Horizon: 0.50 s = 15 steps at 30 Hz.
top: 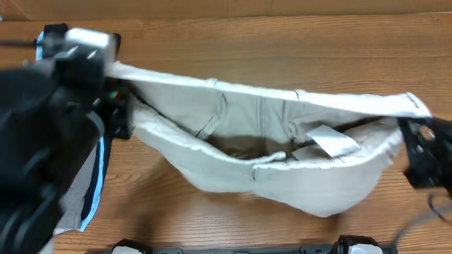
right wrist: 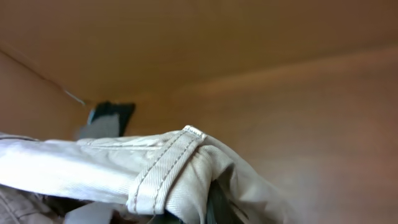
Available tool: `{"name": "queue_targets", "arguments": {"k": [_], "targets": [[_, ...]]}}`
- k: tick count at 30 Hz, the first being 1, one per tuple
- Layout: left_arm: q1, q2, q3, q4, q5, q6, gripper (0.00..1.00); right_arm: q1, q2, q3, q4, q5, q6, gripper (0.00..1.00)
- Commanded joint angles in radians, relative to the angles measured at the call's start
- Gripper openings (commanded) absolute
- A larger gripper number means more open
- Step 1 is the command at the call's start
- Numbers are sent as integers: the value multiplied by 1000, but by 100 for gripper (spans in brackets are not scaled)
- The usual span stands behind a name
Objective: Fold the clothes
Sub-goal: 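Lift the waistband with both grippers and lay the shorts flat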
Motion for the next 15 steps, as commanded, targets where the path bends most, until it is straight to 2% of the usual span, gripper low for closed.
{"name": "queue_targets", "arguments": {"k": [1, 7, 15], "targets": [[51, 106, 11, -10, -264, -85, 4, -43, 56, -92, 9, 237, 35, 4], [56, 350, 11, 105, -263, -77, 4, -43, 278, -181, 113, 246, 1, 4], [69, 701, 11, 410, -263, -76, 4, -42, 636, -188, 388, 216, -18, 4]]}}
